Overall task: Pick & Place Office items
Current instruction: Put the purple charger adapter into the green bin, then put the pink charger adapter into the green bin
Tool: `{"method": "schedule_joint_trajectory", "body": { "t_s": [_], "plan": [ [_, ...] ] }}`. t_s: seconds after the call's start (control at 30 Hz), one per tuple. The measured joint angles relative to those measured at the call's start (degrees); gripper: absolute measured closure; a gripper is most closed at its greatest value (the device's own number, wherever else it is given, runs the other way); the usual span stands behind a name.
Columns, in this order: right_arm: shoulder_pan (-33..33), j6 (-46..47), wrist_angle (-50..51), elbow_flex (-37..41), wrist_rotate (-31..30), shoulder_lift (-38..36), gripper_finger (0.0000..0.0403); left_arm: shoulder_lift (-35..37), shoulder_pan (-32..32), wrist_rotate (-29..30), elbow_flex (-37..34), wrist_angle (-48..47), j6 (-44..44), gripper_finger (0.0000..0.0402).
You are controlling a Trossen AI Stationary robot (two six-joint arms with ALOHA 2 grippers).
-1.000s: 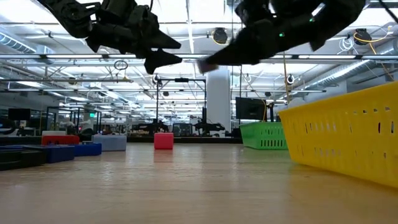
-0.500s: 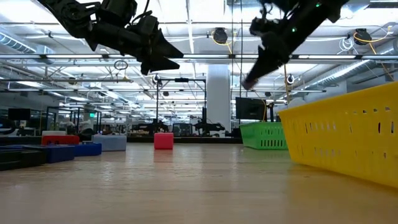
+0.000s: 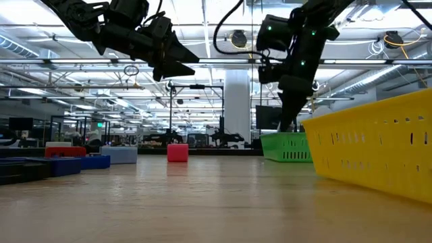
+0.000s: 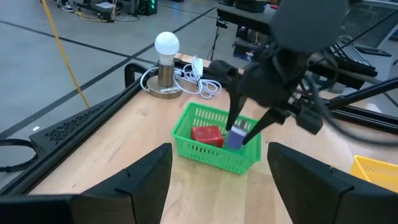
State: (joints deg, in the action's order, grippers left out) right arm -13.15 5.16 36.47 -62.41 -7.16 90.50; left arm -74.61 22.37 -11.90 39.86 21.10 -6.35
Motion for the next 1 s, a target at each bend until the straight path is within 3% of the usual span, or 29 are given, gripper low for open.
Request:
{"method": "schedule_joint_trajectory", "body": {
  "t_s": [0.4, 0.7, 1.0],
  "plan": [
    [0.0, -1.8, -0.5, 0.0, 2.9, 3.6, 0.0273, 0.0, 0.0, 0.0, 0.0, 0.1, 0.5, 0.0156],
    [0.0, -1.8, -2.5, 0.0, 2.9, 3.5, 0.0172, 0.0, 0.0, 0.0, 0.0, 0.1, 0.0, 0.0158],
    [0.0, -0.7, -3.7, 0.0, 2.9, 0.0, 0.0161, 0.0, 0.0, 0.0, 0.0, 0.2, 0.0, 0.0158]
  ]
}}
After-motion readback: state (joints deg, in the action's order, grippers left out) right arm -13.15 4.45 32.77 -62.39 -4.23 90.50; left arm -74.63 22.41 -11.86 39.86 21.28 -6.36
